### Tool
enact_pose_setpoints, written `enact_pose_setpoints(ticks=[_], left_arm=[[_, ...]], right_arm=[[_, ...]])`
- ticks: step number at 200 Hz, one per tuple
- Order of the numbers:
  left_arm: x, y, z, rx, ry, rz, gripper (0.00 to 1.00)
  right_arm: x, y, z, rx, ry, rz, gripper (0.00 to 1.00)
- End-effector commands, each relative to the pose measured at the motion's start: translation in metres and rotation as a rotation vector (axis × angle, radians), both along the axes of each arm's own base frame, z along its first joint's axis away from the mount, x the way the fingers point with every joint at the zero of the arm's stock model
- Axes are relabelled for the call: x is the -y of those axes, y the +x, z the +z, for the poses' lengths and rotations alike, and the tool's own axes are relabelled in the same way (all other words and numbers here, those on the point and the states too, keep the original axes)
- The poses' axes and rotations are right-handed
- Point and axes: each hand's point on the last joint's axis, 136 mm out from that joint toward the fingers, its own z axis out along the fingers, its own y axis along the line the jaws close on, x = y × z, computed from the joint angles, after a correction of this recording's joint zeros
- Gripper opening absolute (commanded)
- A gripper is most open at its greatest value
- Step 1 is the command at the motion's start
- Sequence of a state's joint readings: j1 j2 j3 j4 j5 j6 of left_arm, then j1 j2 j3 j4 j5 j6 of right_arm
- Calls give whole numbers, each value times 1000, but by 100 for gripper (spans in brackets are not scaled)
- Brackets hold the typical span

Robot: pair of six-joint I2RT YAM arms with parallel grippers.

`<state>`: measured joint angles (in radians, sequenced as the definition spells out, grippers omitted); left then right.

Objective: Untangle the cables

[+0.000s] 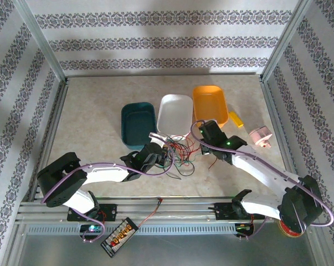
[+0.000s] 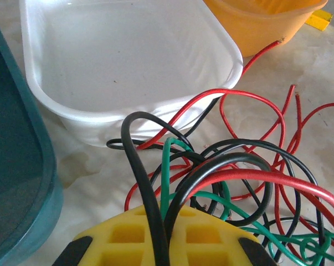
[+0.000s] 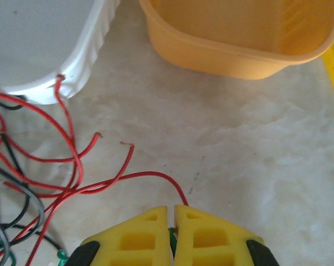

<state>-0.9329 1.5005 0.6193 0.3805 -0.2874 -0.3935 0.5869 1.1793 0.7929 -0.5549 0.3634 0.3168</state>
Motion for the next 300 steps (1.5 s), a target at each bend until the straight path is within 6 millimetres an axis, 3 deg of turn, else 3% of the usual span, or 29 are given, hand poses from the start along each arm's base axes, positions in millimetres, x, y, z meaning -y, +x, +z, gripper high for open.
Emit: enact_pose_setpoints(ticks=[1, 41, 74, 104, 126, 141, 171, 205, 221, 254, 300], left_arm=[[-4, 2, 5, 8, -22, 13, 0], [-27, 1, 16, 53, -22, 83, 0], [-39, -1, 23, 75, 5, 101, 0], [-32, -8, 22, 61, 92, 2, 56], [-20, -13, 30, 68, 111, -91, 75], [-6, -19, 42, 80, 91, -177, 81], [22, -23, 78, 123, 30, -305, 82], [61, -6, 109, 185, -17, -373, 83], [85, 2, 102, 165, -10, -409, 81], [125, -4, 58, 91, 101, -508, 70], [133, -18, 10, 24, 178, -539, 59]], right_arm=[[35, 13, 22, 92, -182, -127, 0], [81, 12, 42, 164, -363, -273, 0], [94, 10, 46, 180, -280, -313, 0], [84, 10, 38, 162, 21, -305, 0], [72, 10, 38, 159, 187, -274, 0], [63, 9, 38, 150, 226, -235, 0], [49, 9, 39, 131, 268, -172, 0], [46, 8, 37, 125, 255, -158, 0], [46, 8, 38, 127, 263, -164, 0], [47, 9, 45, 143, 296, -191, 0], [50, 11, 54, 141, 356, -222, 0]])
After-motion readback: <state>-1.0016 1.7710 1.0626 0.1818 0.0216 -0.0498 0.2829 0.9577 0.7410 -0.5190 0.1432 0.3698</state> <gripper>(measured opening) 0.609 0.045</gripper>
